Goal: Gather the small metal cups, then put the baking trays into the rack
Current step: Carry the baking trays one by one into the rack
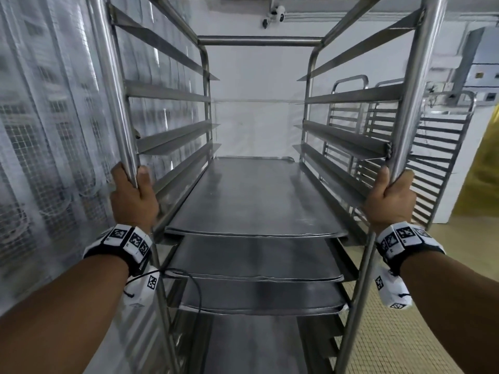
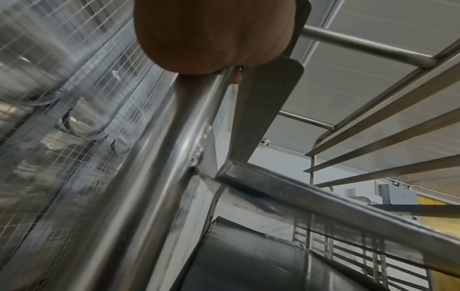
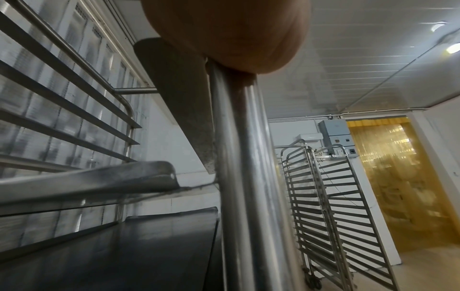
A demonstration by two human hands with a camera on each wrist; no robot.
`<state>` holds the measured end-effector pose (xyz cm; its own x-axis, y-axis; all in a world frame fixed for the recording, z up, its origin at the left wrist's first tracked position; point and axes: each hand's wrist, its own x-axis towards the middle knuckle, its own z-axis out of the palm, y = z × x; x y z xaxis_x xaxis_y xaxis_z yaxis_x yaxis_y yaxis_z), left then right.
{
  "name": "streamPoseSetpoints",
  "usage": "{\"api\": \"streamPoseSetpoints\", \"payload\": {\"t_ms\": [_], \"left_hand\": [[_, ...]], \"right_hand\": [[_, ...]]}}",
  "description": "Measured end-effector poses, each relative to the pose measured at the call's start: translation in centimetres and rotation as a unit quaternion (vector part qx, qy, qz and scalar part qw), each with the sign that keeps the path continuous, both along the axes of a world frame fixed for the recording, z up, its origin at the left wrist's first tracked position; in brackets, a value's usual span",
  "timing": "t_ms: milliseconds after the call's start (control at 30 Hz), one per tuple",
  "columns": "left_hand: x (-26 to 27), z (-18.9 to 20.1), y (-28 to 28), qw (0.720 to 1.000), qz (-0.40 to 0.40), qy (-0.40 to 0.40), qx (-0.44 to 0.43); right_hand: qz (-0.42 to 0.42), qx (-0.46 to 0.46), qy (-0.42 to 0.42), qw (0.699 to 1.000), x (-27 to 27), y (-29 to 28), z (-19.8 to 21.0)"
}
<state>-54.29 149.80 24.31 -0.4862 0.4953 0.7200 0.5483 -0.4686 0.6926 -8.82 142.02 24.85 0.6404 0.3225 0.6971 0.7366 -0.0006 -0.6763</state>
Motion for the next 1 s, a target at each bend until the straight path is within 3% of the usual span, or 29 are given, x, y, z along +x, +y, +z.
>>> {"api": "streamPoseSetpoints", "payload": {"t_ms": [400,1000], "left_hand": [[0.7,-0.2,6.1,1.0,-0.01,0.009,0.007],[-0.9,0.2,28.7,1.0,-0.002,0.018,-0.022]], "right_hand": [[-0.005,0.005,0.008,1.0,0.4,6.2,0.1],[0.044,0.036,0.047,0.997,-2.0,26.7,0.4]]}}
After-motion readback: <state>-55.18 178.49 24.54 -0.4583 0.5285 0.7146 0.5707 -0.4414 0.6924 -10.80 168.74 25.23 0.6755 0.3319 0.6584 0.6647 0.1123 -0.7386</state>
